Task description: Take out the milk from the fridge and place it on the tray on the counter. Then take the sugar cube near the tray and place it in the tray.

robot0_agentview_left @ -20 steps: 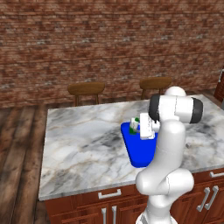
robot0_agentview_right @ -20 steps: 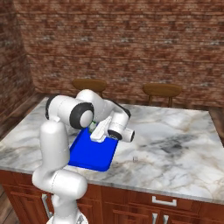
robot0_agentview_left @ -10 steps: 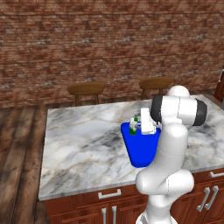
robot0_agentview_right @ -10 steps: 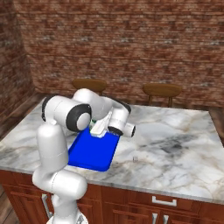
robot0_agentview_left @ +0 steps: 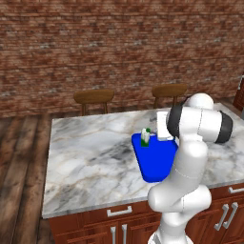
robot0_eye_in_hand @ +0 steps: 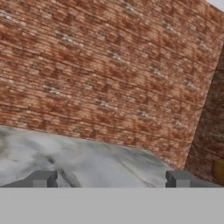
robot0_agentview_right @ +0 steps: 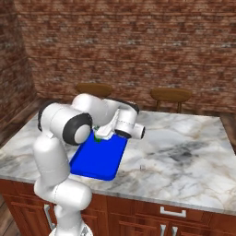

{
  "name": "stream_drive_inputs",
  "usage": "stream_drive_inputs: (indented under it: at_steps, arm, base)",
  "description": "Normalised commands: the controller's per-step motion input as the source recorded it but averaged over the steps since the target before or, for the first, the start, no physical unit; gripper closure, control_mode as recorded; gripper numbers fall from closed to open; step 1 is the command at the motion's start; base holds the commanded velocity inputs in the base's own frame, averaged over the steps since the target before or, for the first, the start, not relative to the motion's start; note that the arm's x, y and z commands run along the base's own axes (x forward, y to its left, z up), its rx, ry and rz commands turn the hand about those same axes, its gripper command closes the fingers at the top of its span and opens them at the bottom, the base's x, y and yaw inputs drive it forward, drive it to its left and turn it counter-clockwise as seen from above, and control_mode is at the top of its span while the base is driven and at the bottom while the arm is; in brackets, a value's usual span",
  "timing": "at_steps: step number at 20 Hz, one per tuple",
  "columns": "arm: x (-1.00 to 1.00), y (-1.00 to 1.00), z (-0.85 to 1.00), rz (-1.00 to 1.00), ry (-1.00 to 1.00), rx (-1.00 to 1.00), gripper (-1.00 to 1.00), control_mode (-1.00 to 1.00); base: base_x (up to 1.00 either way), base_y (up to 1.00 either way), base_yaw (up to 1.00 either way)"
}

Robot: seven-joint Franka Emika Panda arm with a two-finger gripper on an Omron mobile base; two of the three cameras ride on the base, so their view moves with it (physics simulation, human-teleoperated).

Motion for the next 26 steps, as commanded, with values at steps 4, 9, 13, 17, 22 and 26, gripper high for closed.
stream_drive_inputs:
  at_steps: [4,9,13,17,22,26]
  arm:
    - [-0.46,-0.34,0.49,-0.02,0.00,0.00,-1.00,-1.00]
    - [-0.52,-0.47,0.47,-0.06,0.02,-0.01,-1.00,-1.00]
    - [-0.42,-0.51,0.33,-0.07,0.02,-0.07,-1.00,-1.00]
    - [-0.50,-0.40,0.25,-0.11,0.00,-0.12,-1.00,-1.00]
    - [-0.81,-0.15,0.06,-0.13,0.00,-0.17,-1.00,-1.00]
    - [-1.00,-0.01,0.04,-0.16,0.00,-0.21,-1.00,-1.00]
  base:
    - [0.00,0.00,0.00]
    - [0.00,0.00,0.00]
    - [0.00,0.00,0.00]
    - [0.00,0.00,0.00]
    - [0.00,0.00,0.00]
    - [0.00,0.00,0.00]
